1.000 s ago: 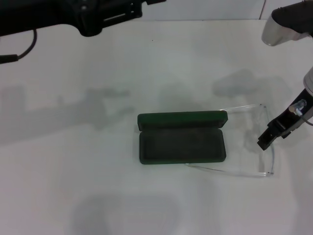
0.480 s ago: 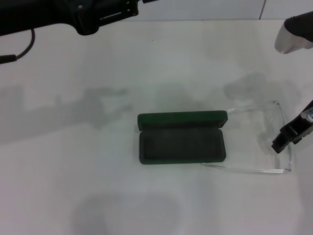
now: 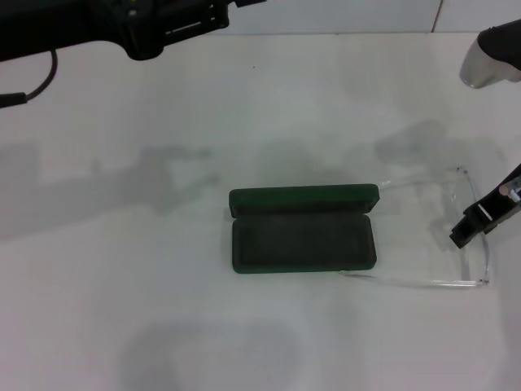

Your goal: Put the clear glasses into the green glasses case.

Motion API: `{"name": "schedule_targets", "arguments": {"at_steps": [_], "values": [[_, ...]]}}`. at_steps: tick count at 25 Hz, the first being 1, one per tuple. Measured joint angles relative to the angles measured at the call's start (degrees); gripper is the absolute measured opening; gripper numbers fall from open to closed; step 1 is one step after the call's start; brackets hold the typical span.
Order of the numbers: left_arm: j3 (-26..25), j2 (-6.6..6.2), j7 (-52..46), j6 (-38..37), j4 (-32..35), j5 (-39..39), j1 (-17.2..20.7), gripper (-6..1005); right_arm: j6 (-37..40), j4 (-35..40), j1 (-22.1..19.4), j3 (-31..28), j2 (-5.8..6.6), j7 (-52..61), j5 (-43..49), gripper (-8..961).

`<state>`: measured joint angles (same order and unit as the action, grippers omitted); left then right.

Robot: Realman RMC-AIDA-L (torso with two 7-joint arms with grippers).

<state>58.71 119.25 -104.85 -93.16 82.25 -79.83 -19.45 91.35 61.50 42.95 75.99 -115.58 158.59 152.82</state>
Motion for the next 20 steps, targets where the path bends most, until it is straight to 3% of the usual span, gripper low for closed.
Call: {"name": "schedule_targets", "arguments": {"at_steps": [15,17,20], "values": [[-0.1,0.1,0.0,0.0,-0.4,0.4,0.5,462,0.0,0.0,-0.2,-1.4,0.0,-0.8,-2.2,368],[-0.1,0.1,0.0,0.0,-0.8,0.4,0.5,461,0.1,0.0,-0.3,-1.5,0.01,-0.9,-2.2,297],[-0.1,0.1,0.1,0.0,-1.3,0.5,0.5,461,0.2,0.1,-0.9,-1.5,0.05,-1.4,-2.2,280]]}}
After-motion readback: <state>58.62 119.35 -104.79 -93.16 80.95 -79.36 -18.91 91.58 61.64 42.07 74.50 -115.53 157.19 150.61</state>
